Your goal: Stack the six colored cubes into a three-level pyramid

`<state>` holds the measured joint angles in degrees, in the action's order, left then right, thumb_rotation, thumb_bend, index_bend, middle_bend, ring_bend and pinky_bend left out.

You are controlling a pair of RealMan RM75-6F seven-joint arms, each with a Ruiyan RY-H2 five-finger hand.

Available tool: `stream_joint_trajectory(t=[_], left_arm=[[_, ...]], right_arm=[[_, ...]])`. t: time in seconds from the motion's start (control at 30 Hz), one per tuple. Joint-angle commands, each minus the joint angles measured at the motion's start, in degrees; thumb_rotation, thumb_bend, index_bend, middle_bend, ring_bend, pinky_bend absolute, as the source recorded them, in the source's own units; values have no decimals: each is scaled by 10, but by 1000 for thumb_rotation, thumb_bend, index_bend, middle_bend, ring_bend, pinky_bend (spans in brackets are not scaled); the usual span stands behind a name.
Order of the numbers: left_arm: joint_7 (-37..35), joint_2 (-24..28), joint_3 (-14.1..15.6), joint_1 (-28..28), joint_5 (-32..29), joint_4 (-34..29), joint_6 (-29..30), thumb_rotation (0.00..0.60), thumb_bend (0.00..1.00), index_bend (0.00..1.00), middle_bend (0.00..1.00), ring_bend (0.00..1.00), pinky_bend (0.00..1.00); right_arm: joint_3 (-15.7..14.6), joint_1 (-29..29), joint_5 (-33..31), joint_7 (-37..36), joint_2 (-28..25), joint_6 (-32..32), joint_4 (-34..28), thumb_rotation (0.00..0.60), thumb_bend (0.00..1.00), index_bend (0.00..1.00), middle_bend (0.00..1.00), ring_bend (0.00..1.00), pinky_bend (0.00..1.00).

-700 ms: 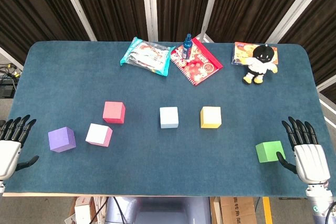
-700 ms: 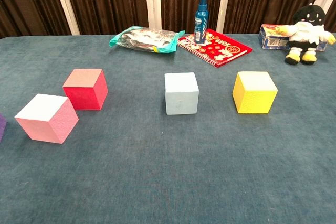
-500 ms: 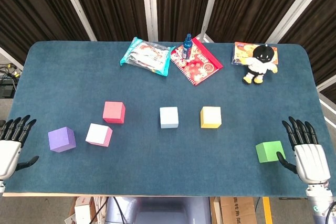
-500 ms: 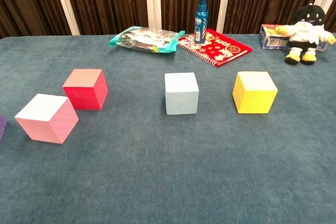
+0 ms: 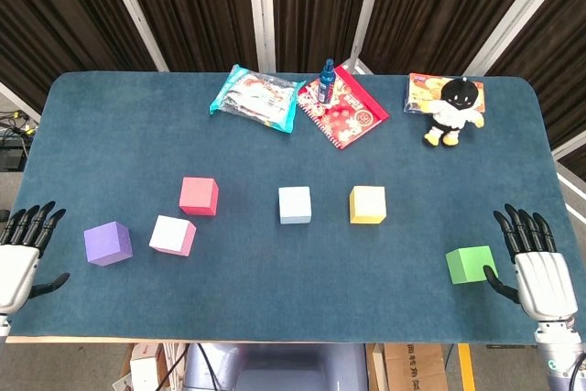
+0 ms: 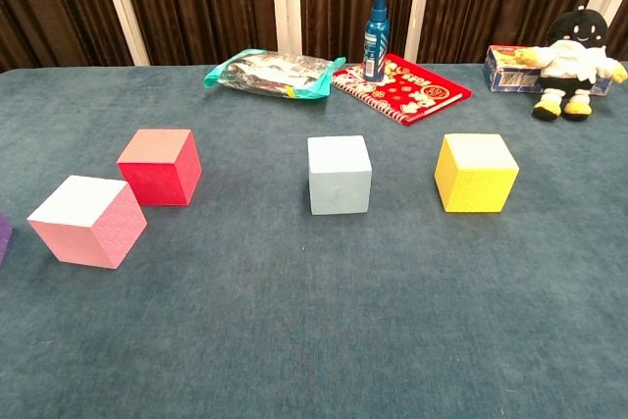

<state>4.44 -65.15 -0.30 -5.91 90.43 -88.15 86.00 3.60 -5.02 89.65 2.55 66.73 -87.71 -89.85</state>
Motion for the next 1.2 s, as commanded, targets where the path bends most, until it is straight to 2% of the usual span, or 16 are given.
stream_joint_trajectory(t=[0.03, 0.57, 0.83, 1.1, 1.2], left_arm=[[-1, 0, 0, 1, -1, 0, 1, 600, 0, 0, 0, 0, 31], [-1, 4, 1, 3, -5, -3, -1, 600, 0, 0, 0, 0, 31], [10, 12, -1, -5, -15, -17, -20, 600, 0, 0, 0, 0, 39], [43, 33, -12, -36, -22, -80, -63, 600, 27, 0, 93, 0, 81], [64, 48, -21, -61, -35, -121, -102, 600, 55, 0, 117, 0, 86]], right_arm=[[0, -1, 0, 2, 0, 2, 0, 600, 329, 0, 0, 0, 0], [0, -3, 0, 5, 1, 6, -4, 600, 329, 0, 0, 0, 0], [0, -3, -2, -2, 0, 7, -4, 600, 329, 0, 0, 0, 0], [0, -5, -3, -9, -1, 10, -8, 600, 329, 0, 0, 0, 0], [0, -6, -2, -8, 0, 11, -9, 600, 329, 0, 0, 0, 0]])
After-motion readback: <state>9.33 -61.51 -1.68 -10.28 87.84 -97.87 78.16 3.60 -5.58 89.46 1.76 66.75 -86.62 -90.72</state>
